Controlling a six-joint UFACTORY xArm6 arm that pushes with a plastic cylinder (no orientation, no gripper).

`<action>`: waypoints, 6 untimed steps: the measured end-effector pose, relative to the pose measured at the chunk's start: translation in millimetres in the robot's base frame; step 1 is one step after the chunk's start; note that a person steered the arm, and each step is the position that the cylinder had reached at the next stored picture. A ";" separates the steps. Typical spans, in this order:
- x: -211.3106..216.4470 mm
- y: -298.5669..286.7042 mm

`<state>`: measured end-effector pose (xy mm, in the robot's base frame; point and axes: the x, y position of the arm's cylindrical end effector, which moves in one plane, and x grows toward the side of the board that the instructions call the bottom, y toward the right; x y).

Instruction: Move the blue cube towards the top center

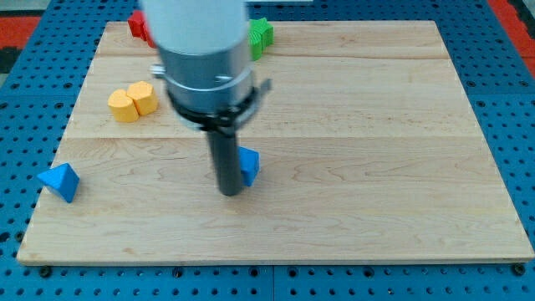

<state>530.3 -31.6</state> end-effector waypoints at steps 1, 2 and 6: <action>0.5 42.2; -12.2 51.0; -39.1 -62.1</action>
<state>491.2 -93.7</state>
